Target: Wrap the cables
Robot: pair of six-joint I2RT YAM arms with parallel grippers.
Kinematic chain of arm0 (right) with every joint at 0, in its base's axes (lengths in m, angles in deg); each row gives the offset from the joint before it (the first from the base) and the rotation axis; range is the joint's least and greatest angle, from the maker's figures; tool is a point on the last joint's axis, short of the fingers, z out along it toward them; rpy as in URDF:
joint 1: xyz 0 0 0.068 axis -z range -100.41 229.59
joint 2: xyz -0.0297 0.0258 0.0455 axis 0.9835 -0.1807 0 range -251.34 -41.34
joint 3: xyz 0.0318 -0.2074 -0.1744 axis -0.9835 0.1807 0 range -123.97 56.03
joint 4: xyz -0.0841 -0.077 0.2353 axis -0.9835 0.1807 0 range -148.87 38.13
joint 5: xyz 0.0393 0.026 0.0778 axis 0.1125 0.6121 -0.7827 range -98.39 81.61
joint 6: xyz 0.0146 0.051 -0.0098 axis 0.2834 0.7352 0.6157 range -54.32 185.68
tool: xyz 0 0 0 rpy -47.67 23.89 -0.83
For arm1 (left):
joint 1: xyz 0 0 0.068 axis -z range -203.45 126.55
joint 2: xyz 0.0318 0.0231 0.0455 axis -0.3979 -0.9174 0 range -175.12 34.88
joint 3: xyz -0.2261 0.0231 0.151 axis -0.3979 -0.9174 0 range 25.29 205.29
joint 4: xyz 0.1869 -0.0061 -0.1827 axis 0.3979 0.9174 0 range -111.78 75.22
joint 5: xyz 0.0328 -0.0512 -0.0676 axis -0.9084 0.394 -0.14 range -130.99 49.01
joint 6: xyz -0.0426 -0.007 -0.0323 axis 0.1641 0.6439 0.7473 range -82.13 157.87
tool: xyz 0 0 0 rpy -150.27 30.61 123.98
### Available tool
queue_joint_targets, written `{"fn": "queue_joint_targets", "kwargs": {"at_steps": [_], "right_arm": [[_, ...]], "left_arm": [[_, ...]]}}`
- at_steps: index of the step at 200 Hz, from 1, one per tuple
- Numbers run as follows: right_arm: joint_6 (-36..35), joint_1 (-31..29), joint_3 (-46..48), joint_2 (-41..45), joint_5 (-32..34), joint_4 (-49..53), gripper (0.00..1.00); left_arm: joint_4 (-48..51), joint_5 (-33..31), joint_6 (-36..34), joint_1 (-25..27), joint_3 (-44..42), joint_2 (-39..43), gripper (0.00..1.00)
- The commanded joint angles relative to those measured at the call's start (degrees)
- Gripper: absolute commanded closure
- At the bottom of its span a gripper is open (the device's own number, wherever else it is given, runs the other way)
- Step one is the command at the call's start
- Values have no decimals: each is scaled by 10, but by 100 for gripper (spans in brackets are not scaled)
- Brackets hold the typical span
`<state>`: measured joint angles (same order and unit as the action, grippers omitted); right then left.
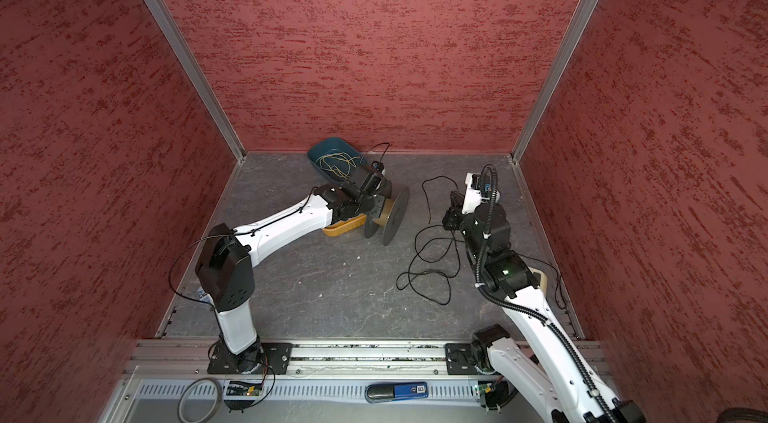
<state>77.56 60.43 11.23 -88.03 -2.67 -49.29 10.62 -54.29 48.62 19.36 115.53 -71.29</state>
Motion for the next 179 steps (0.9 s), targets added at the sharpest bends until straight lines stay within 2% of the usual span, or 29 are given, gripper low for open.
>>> {"fn": "queue_joint_targets", "kwargs": {"at_steps": [1,31,61,94,126,148,179], "right_arm": [[-13,3,-1,-2,-39,-6,100],[-26,3,-17,0,-90,14,100],[-41,3,-35,-3,-196,37,100],[-35,2,-62,-15,-281,58,100],[-8,2,-77,-11,-354,53,100],[34,2,-74,-29,-431,21,100],[81,1,-24,-47,-452,-61,100]], "left_arm": [[-12,-14,-4,-2,12,-11,72],[-12,-8,-5,-2,10,0,48],[-13,2,-13,-3,0,27,38],[-4,39,-25,-18,-10,69,32],[3,73,-29,-36,-36,114,31],[6,78,-15,-53,-67,146,31],[-8,85,1,-78,-128,205,31]]}}
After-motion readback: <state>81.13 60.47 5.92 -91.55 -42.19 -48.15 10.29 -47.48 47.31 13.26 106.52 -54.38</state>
